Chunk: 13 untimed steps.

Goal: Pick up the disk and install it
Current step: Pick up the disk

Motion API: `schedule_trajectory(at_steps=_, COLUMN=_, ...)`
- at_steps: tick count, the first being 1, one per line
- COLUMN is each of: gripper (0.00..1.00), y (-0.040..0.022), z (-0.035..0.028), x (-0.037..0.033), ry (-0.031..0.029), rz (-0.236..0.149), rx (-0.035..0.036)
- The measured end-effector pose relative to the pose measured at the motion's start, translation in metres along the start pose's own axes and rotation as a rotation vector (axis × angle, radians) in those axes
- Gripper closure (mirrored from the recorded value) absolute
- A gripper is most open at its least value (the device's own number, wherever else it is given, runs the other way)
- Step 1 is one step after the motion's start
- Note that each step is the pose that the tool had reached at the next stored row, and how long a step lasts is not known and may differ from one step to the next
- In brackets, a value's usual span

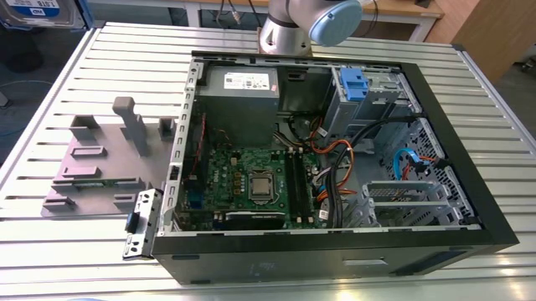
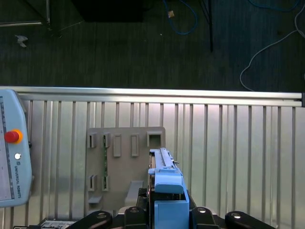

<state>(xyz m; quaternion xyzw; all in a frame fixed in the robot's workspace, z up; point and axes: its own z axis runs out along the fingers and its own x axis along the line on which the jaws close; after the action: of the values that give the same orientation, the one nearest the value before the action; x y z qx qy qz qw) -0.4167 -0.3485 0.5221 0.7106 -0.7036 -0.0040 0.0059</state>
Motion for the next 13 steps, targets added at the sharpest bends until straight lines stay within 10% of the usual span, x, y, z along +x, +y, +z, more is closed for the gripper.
schedule_trajectory(at_steps=5, gripper=0.64, y=-0.0016, z=0.0002, x=0.0007, ry=-0.0029, rz=0.0, rx=-0.0002)
schedule_trajectory(at_steps=9, gripper=0.64, y=-0.0021, z=0.0004, x=0.0021, ry=-0.0254, rz=0.0, rx=0.0003)
schedule_trajectory(at_steps=13, gripper=0.64, y=-0.0023, z=0.0007, x=0.0032, ry=-0.0296, rz=0.0, rx=0.0003)
